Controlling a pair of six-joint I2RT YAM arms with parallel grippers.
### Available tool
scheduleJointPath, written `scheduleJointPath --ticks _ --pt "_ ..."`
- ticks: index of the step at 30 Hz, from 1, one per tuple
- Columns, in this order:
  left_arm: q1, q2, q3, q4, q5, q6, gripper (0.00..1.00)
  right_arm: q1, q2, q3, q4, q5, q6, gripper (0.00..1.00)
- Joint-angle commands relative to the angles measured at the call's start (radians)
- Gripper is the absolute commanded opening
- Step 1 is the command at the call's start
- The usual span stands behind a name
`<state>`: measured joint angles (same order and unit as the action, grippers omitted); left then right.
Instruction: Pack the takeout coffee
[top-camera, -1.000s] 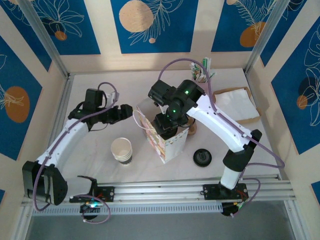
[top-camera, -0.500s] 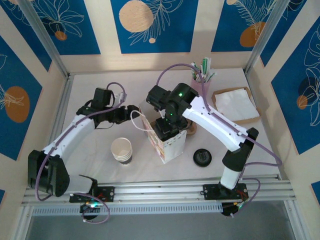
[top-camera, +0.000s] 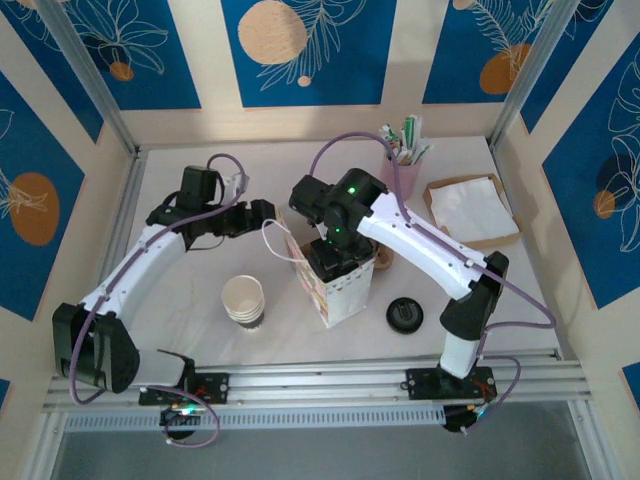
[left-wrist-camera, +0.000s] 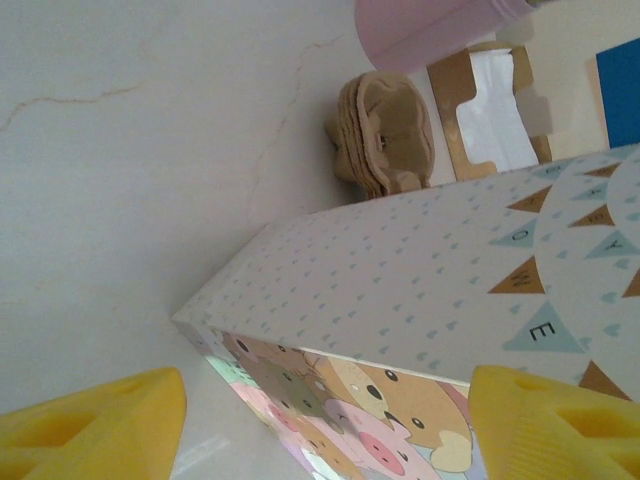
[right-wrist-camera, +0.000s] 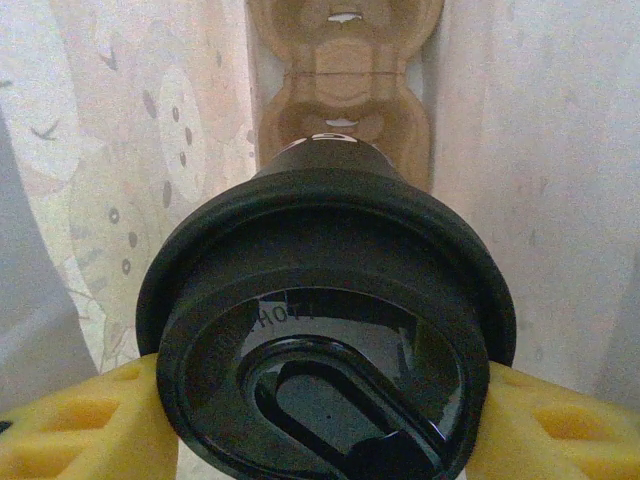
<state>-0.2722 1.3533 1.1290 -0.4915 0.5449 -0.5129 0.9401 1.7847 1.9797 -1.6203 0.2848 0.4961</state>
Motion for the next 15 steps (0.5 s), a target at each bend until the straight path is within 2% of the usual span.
scheduleJointPath --ticks 1,15 --pt "0.023 -0.016 0.035 -0.022 0.006 0.034 0.75 -0.007 0.016 -0.016 -0.158 -0.009 -0.021 0.63" --pt "0.037 -0.023 0.022 -0.016 0.017 0.034 0.75 -0.03 0.057 -0.023 -0.156 -0.005 -0.027 0.62"
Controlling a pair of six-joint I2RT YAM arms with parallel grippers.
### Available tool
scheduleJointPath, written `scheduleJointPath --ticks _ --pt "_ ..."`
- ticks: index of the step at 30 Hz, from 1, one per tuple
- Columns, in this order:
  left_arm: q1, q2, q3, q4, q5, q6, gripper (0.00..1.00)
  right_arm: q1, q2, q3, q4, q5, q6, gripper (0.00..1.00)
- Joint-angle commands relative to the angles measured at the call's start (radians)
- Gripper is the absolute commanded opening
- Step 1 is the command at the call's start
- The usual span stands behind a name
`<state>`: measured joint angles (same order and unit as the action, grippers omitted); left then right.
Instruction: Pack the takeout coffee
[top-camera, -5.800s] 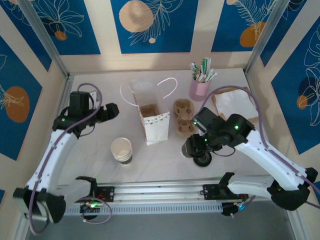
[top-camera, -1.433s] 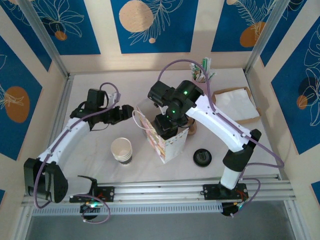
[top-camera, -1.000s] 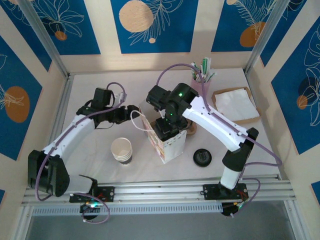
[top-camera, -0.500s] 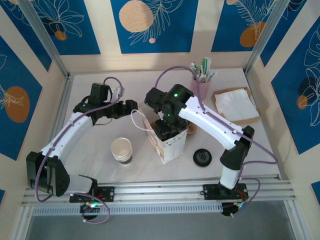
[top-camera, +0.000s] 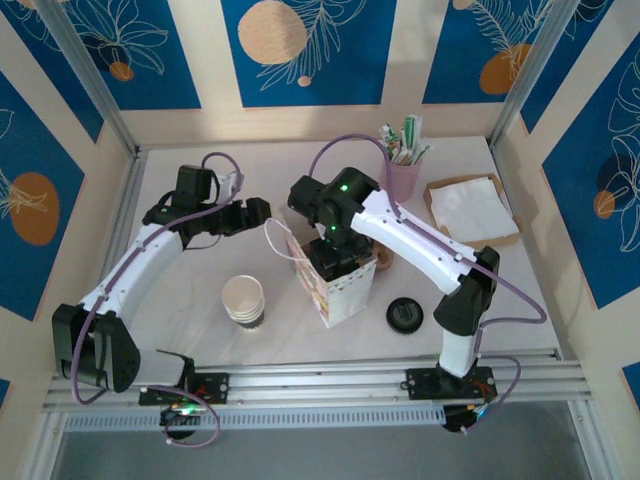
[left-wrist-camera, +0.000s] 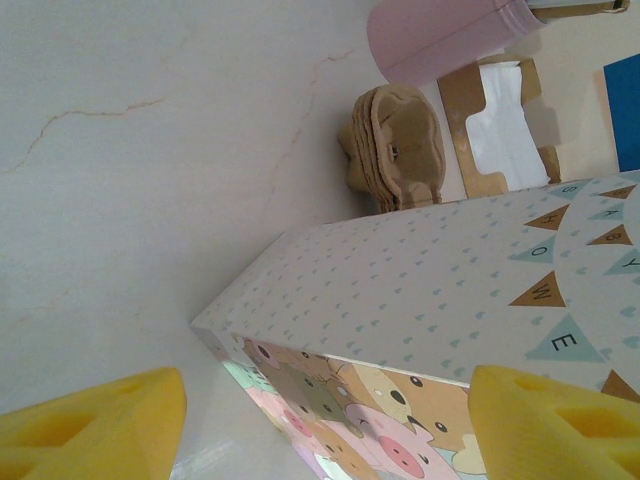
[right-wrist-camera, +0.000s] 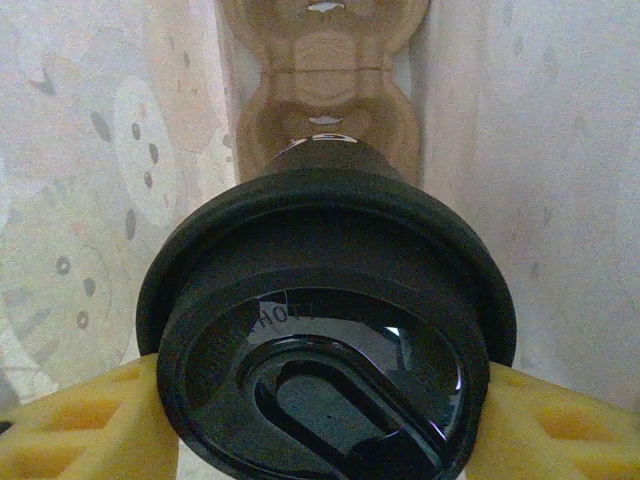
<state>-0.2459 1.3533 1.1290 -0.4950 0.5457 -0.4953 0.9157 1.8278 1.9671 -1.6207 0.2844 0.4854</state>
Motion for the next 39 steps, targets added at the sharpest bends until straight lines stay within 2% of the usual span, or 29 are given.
scheduleJointPath --ticks 1,39 --pt "0.011 -0.023 0.021 -0.011 0.016 0.017 0.75 -0.005 0.017 -0.011 -0.156 -0.004 -0.018 0.63" --pt "0.012 -0.028 0.008 -0.005 0.017 0.014 0.75 0.012 0.087 -0.038 -0.15 0.07 0.003 0.62"
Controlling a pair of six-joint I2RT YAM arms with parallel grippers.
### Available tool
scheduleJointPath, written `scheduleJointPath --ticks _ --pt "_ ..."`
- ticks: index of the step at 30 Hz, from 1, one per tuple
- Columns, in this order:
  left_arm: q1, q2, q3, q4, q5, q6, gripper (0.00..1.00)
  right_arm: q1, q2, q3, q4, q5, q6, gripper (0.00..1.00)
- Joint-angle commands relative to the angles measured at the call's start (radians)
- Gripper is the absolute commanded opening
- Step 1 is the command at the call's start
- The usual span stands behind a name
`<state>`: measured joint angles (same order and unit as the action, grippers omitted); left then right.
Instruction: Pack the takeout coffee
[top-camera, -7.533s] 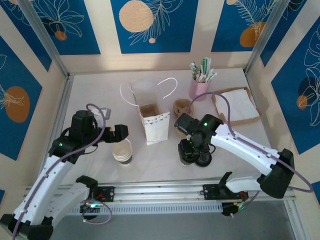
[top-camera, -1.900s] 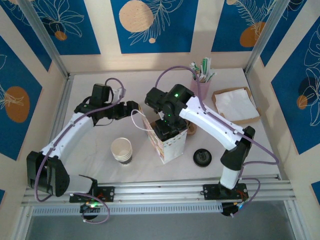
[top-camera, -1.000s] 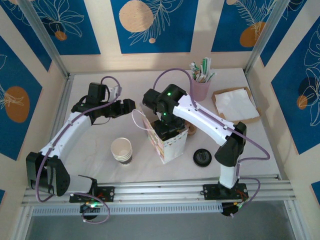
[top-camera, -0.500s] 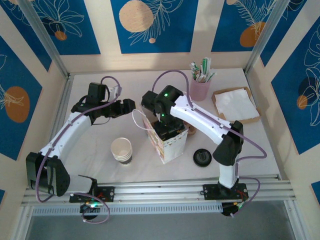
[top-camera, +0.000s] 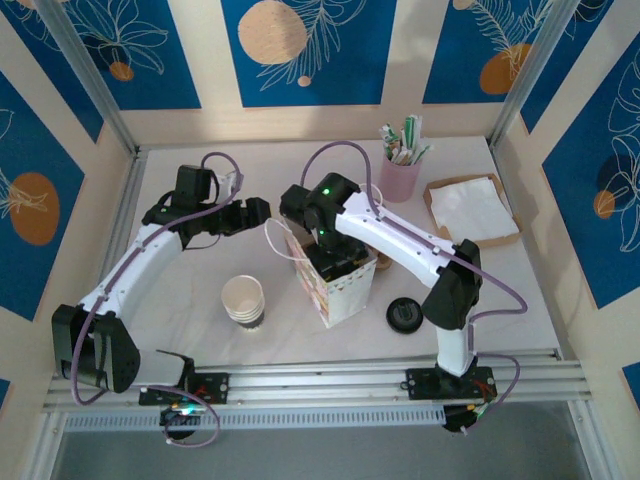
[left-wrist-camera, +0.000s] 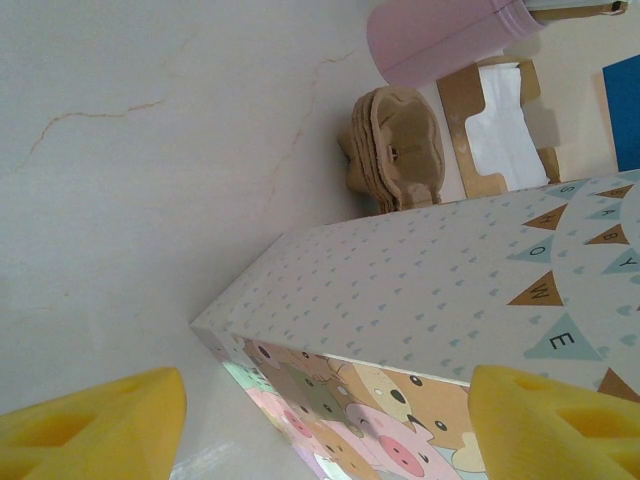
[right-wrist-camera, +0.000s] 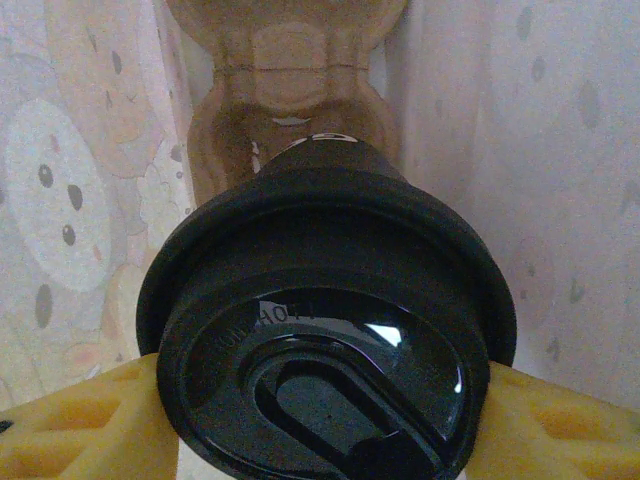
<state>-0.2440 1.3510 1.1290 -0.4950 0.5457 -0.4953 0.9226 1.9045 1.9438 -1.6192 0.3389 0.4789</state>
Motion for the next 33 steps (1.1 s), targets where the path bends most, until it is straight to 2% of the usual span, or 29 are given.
scheduleJointPath --ticks 1,12,14,20,33 --pt "0.009 -0.027 0.009 -0.007 0.016 0.014 0.75 0.005 0.01 -0.018 -0.149 0.013 0.009 0.62" --pt "0.009 -0.067 0.003 0.004 0.014 0.009 0.76 0.002 -0.012 -0.067 -0.099 -0.025 0.001 0.62" --pt "0.009 -0.087 0.0 0.006 0.009 0.011 0.8 0.002 -0.016 -0.065 -0.094 -0.03 0.0 0.62" --pt "0.012 -0.156 -0.016 -0.004 -0.027 0.024 1.0 -0.008 -0.024 -0.039 -0.092 -0.025 0.002 0.62" --pt "0.033 -0.277 -0.064 -0.036 -0.096 0.041 1.0 -0.02 -0.052 -0.057 -0.057 -0.026 0.003 0.62"
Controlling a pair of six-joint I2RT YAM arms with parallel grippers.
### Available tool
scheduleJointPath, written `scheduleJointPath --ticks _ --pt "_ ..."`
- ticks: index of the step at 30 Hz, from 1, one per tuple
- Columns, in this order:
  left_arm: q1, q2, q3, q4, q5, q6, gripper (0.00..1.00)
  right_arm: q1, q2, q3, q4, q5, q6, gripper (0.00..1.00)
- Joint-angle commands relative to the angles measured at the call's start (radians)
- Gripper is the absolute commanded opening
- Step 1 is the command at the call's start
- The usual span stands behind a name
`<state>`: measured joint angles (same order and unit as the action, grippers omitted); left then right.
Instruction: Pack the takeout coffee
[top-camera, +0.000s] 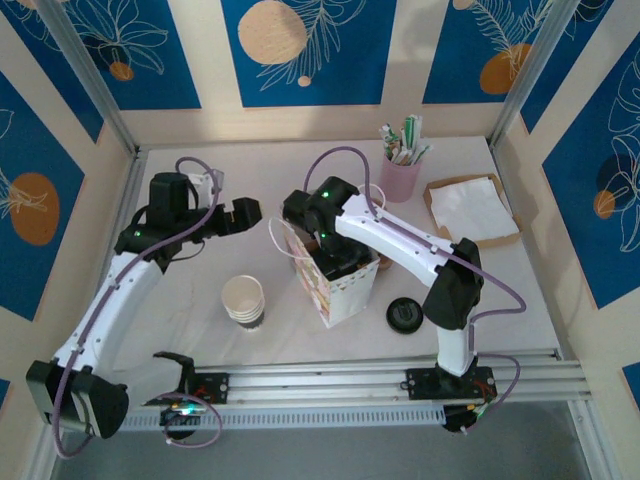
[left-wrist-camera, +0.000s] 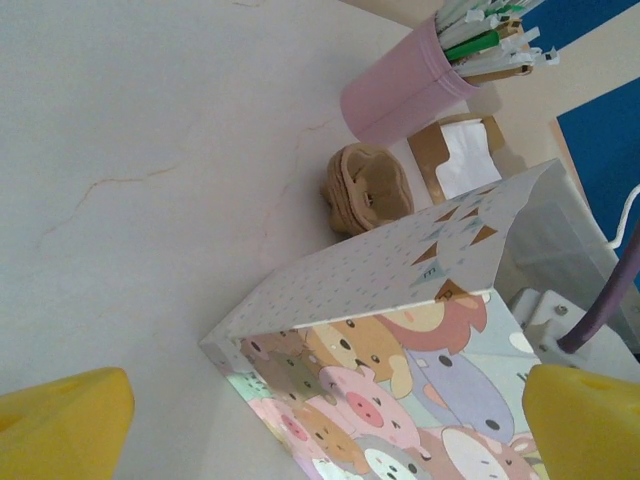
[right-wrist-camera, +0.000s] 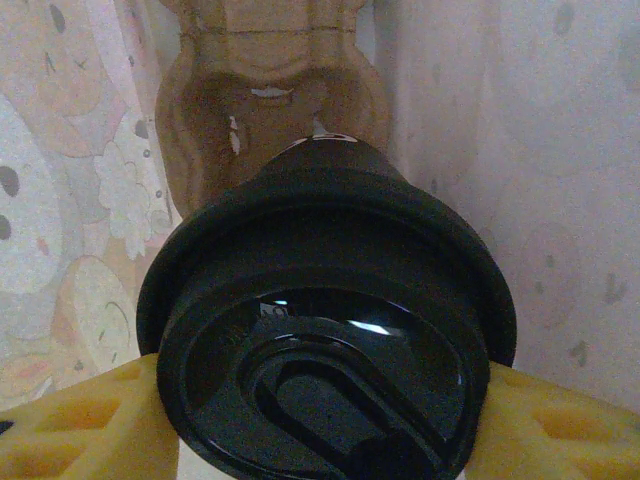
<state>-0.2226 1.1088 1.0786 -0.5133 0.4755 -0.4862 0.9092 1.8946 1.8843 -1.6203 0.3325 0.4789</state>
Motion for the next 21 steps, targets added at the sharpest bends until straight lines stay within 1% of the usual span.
scheduleJointPath --ticks 1,10,21 --pt "0.012 -0.043 -0.018 -0.02 -0.03 0.034 1.0 -0.007 -0.045 0.0 -0.052 -0.022 0.001 0.62" --pt "0.015 -0.069 -0.027 -0.031 -0.04 0.034 1.0 -0.011 -0.047 -0.017 -0.041 -0.041 -0.011 0.62" --pt "0.015 -0.076 -0.033 -0.023 -0.039 0.032 1.0 -0.009 -0.072 -0.027 -0.017 -0.024 -0.019 0.62"
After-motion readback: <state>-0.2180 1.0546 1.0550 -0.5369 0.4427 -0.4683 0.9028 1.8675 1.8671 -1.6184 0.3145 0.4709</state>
